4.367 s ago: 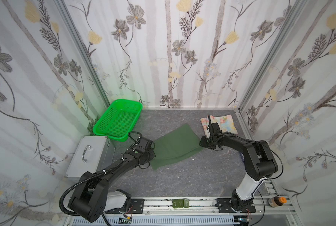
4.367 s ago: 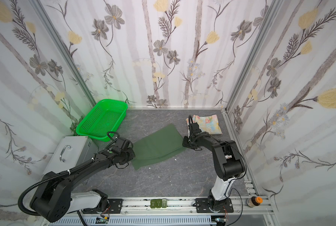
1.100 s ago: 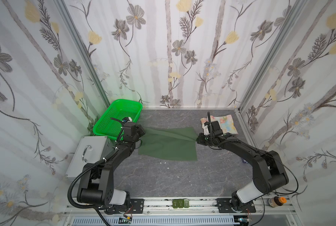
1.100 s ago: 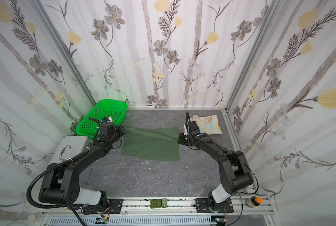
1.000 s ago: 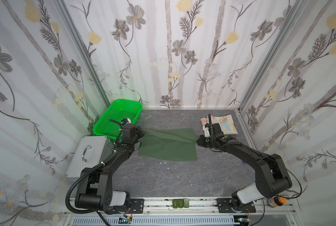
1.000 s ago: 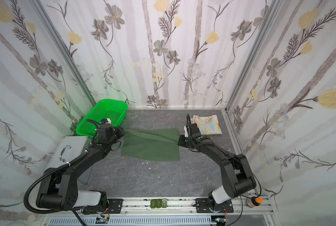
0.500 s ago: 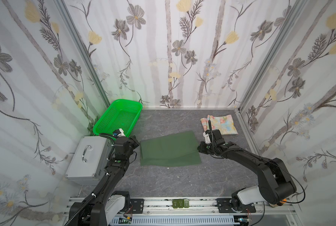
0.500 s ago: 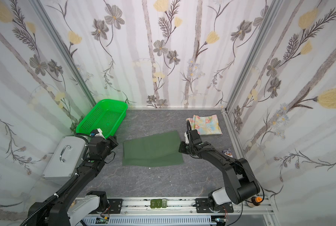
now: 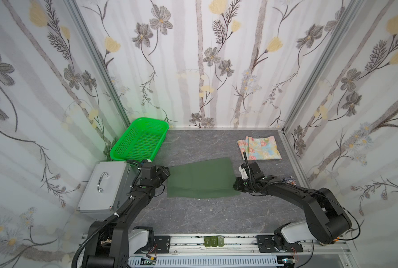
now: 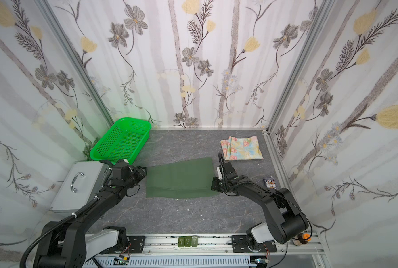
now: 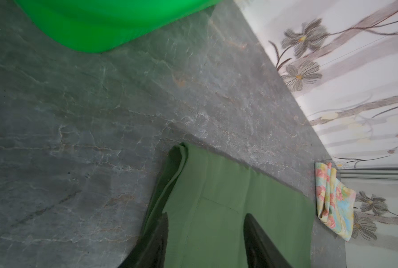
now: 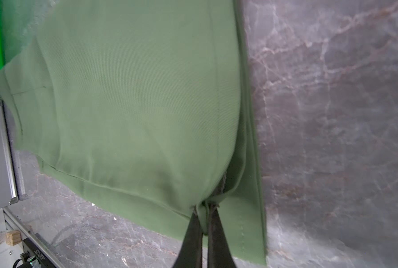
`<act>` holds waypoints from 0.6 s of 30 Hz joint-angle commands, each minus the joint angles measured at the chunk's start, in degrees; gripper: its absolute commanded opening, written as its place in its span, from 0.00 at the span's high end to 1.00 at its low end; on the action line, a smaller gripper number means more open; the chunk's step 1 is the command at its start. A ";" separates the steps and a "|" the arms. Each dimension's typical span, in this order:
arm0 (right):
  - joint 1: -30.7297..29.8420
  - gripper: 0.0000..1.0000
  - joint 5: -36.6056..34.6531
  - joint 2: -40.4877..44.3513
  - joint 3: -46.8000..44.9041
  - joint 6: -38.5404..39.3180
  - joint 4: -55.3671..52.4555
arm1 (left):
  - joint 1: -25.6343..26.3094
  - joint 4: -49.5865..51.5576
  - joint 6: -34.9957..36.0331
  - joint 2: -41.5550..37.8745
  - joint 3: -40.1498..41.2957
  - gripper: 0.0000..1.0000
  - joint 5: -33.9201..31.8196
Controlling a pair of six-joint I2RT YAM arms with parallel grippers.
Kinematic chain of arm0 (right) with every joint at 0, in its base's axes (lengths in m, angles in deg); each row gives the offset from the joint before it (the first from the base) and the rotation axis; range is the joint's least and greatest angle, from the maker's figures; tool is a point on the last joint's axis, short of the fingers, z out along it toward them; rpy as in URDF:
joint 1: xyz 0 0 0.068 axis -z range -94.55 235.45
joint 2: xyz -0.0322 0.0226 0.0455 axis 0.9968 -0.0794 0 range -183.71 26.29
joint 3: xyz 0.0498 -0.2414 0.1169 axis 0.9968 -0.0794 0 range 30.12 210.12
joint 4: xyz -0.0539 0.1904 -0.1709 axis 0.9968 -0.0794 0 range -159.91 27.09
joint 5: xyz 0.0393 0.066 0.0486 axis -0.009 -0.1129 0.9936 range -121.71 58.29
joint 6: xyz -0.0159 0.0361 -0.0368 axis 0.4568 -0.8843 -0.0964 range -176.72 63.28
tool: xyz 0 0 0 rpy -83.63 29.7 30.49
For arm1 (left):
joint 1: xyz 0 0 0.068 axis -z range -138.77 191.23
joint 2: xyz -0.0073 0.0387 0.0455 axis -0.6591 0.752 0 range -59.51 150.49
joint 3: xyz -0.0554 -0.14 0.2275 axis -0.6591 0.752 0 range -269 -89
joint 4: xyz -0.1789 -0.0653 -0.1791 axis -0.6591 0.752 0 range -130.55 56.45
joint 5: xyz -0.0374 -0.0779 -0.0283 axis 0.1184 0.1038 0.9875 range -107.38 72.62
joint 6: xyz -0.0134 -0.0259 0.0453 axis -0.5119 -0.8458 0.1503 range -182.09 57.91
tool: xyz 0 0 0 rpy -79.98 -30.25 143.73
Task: Fold and stack skirts
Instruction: Fold the skirt at the center of the table.
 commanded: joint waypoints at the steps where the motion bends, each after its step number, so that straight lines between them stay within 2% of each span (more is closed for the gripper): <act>1: -0.15 1.00 -0.41 0.16 -0.92 -0.62 2.99 | 1.13 4.73 1.36 4.98 -2.14 0.46 2.43; 6: -0.10 1.00 -0.04 -0.52 -0.60 -1.19 4.17 | 3.08 8.77 3.36 9.50 -3.57 0.40 1.92; 8: -0.14 1.00 0.35 -1.20 -0.26 -1.17 4.33 | 3.61 9.01 3.77 10.54 -3.61 0.53 2.36; 12: -0.11 1.00 0.82 -2.53 0.71 -1.20 4.35 | 4.19 9.45 3.72 10.75 -3.33 0.61 2.00; 15: -0.11 1.00 1.33 -2.92 0.94 -1.30 4.64 | 4.28 10.35 4.47 10.61 -3.24 0.57 1.70; 18: -0.15 1.00 1.61 -3.33 1.54 -1.13 4.23 | 4.37 12.75 5.26 10.58 -3.50 0.42 2.00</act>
